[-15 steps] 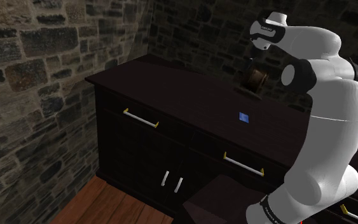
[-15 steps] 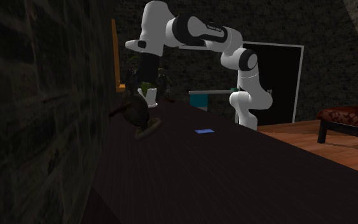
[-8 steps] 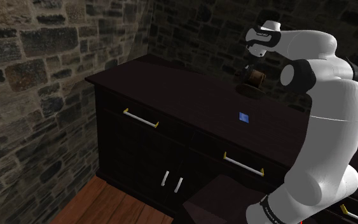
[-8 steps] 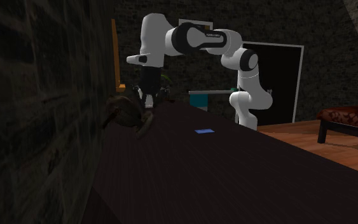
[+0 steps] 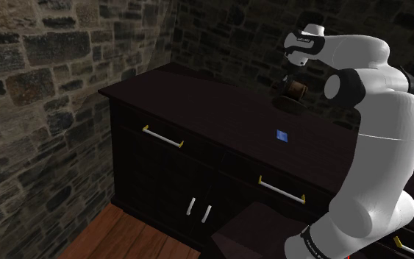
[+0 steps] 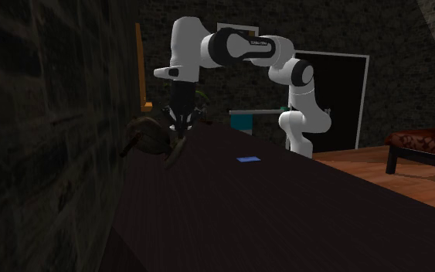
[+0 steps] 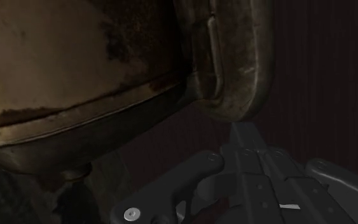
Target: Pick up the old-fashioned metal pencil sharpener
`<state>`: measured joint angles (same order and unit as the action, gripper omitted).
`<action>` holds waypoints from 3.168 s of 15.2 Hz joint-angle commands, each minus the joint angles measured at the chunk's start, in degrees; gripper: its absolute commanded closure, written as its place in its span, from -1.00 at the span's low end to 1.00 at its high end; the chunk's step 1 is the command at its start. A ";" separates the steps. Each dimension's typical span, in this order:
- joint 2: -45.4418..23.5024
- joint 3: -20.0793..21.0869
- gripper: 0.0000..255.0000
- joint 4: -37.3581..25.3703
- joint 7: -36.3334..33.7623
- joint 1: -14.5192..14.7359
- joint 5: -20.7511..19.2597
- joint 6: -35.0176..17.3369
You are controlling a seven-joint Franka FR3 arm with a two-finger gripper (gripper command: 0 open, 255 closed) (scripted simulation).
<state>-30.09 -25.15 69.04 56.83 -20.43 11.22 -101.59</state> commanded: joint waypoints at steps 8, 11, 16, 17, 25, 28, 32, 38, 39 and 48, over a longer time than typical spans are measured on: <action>2.63 0.80 -1.00 10.02 14.79 -0.97 0.32 -31.28; 2.00 3.32 -1.00 11.05 23.07 -3.46 3.34 -43.24; 1.49 3.90 -1.00 13.35 23.84 -3.62 3.96 -46.32; 1.33 4.01 -1.00 13.88 23.98 -3.64 4.11 -47.00; 1.02 4.32 1.00 15.29 24.39 -3.71 4.52 -48.72; 1.01 4.32 1.00 15.28 24.39 -3.71 4.52 -48.72; 1.07 4.21 1.00 14.68 24.22 -3.69 4.37 -48.06; 1.92 3.53 1.00 11.40 23.36 -3.60 3.46 -43.95; 2.02 3.44 1.00 10.79 23.23 -3.61 3.33 -43.24; 2.31 2.91 1.00 5.75 22.40 -3.88 2.62 -37.94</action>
